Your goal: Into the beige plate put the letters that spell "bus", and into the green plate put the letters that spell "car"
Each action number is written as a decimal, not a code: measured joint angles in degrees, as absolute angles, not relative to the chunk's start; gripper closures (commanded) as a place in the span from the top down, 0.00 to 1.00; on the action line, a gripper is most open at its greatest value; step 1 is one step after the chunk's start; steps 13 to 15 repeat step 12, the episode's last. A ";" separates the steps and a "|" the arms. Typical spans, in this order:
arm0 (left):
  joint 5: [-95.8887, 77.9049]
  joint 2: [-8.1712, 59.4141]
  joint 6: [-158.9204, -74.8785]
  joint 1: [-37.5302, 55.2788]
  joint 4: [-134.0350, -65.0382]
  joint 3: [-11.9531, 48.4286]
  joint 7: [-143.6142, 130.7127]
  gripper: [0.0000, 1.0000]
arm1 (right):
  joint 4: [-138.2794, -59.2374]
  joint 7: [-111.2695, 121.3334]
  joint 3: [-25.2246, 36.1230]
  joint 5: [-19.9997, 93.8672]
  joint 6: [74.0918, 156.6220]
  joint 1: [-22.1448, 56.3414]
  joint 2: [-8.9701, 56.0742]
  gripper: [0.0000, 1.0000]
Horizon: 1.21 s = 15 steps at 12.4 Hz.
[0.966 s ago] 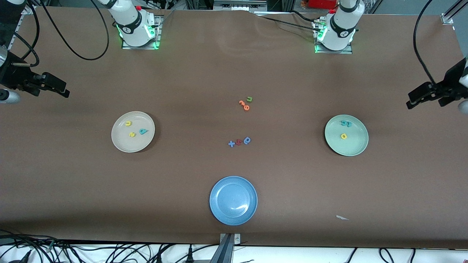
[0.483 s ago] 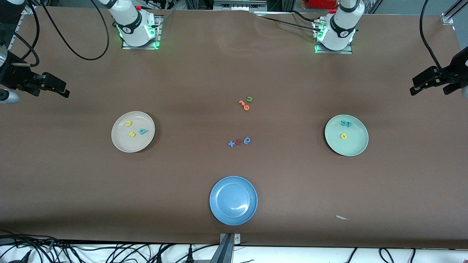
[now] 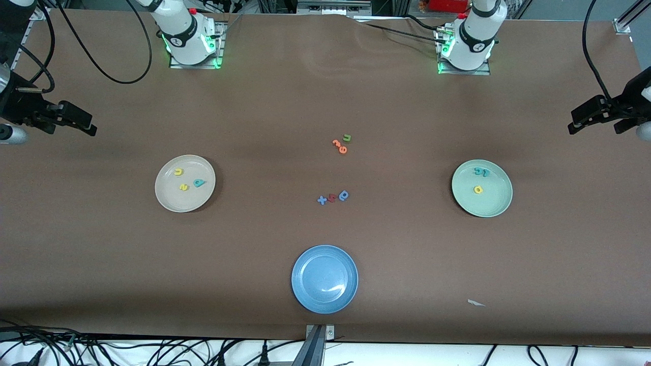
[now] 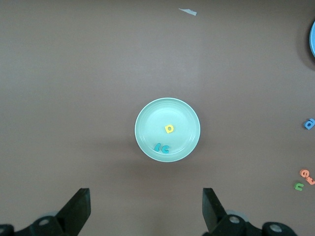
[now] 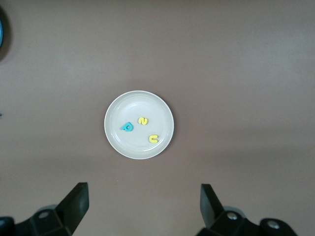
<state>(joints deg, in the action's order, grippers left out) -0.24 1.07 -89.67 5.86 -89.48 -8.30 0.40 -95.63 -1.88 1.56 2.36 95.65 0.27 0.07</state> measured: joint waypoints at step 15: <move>-0.23 2.07 -85.23 5.39 -89.87 -7.89 3.85 0.99 | -96.32 -1.82 1.43 2.34 96.74 1.19 -0.61 1.00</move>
